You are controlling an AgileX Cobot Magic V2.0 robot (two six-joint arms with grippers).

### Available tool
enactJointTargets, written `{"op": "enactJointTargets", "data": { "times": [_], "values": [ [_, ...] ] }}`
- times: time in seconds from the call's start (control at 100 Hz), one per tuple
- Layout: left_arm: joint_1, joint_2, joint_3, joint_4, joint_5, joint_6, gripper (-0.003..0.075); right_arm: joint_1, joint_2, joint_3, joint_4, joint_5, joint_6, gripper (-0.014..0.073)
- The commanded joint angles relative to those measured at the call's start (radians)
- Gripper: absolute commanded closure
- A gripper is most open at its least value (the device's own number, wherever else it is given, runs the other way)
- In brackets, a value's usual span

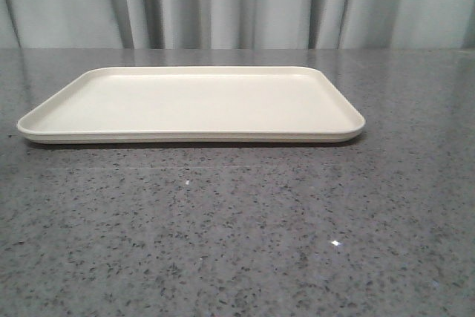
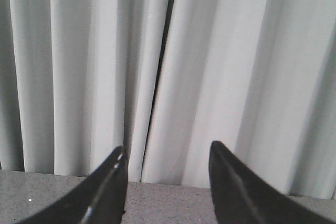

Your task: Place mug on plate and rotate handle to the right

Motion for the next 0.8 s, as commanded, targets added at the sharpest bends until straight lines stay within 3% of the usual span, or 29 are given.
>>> {"op": "enactJointTargets", "data": {
  "times": [0.0, 0.41, 0.79],
  "values": [
    [0.001, 0.011, -0.029, 0.031, -0.013, -0.007, 0.0546, 0.001, 0.013, -0.03, -0.008, -0.074, -0.011, 0.0218],
    [0.001, 0.089, -0.015, 0.117, -0.013, -0.007, 0.0546, 0.001, 0.028, -0.03, -0.008, -0.068, -0.011, 0.0218],
    [0.001, 0.09, 0.125, 0.12, -0.013, -0.007, 0.0546, 0.001, 0.055, -0.028, -0.008, -0.05, -0.011, 0.0218]
  ]
}}
